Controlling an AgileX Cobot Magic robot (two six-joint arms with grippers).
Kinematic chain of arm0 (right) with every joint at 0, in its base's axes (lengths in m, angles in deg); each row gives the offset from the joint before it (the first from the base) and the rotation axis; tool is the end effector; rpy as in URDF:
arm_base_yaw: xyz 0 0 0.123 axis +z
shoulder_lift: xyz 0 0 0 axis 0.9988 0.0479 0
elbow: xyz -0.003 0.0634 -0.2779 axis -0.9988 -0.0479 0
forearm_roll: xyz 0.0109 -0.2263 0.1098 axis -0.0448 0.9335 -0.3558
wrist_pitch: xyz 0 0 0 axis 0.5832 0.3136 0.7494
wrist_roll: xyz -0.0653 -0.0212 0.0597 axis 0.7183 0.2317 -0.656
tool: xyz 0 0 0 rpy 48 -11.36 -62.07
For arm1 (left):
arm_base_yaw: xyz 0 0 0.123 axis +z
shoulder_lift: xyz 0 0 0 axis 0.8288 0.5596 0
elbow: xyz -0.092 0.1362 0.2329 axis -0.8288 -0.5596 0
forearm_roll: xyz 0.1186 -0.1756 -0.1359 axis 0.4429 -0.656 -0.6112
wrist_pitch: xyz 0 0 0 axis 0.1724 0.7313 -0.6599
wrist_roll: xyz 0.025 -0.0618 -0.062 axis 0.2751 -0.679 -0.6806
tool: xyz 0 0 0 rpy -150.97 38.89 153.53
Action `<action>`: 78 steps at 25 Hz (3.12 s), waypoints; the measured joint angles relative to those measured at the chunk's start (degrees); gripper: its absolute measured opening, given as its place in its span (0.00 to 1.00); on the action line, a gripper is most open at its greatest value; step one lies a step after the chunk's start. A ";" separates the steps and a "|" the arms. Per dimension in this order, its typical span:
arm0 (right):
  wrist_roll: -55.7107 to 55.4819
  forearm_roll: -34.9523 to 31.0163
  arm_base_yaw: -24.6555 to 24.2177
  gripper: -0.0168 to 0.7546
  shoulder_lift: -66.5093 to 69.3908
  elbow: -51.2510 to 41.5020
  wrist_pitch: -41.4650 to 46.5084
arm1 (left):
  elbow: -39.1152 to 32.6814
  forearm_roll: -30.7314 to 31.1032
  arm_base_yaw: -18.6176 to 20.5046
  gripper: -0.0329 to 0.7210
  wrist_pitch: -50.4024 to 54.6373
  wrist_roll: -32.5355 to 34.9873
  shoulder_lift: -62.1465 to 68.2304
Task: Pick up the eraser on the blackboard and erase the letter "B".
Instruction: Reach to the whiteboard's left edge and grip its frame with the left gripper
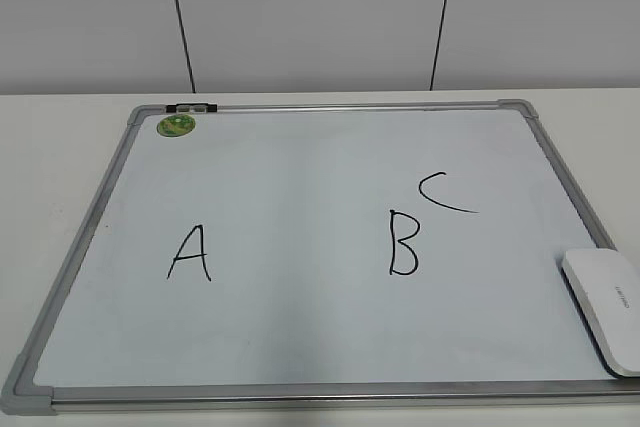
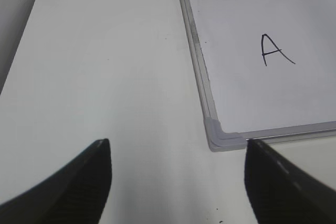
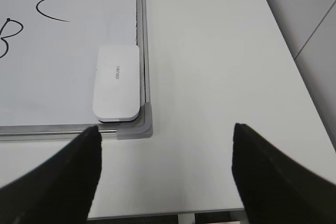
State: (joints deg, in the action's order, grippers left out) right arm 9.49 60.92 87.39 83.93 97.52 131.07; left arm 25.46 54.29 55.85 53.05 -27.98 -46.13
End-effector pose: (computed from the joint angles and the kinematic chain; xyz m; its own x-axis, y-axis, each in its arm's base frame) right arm -0.0114 -0.0109 0.2699 -0.5230 -0.0768 -0.8488 0.0613 0.9900 -0.1274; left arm -0.0069 -0.0031 0.2790 -0.4905 0.0753 -0.8682 0.0687 0.9965 0.0477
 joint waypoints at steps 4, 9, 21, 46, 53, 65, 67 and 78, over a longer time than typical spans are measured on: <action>0.00 0.00 0.00 0.76 0.00 0.00 0.00 | 0.00 0.00 0.00 0.83 0.00 0.00 0.00; 0.00 0.00 0.00 0.76 0.00 0.00 0.00 | 0.00 0.00 0.00 0.83 0.00 0.00 0.00; 0.00 0.00 0.00 0.76 0.00 0.00 0.00 | 1.34 -0.56 0.00 0.83 -2.52 0.00 2.55; 0.00 0.00 0.00 0.76 0.00 0.00 0.00 | 28.90 -6.42 -0.13 0.75 -22.31 1.03 78.30; 0.00 0.00 0.00 0.76 0.00 0.00 0.00 | 38.16 -6.90 -3.26 0.71 -21.06 2.62 93.92; 0.00 0.00 0.00 0.76 0.00 0.00 0.00 | 46.18 -7.23 -3.50 0.62 -18.39 2.80 107.49; 0.00 0.00 0.00 0.76 0.00 0.00 0.00 | 47.89 -7.34 -3.50 0.60 -18.01 2.80 109.19; 0.00 0.00 0.00 0.76 0.00 0.00 0.00 | 52.60 -7.56 -3.50 0.52 -17.01 2.80 115.86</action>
State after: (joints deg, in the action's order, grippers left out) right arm 9.49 60.92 87.39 83.93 97.52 131.07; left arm 78.06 46.73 52.35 36.04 -25.17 69.73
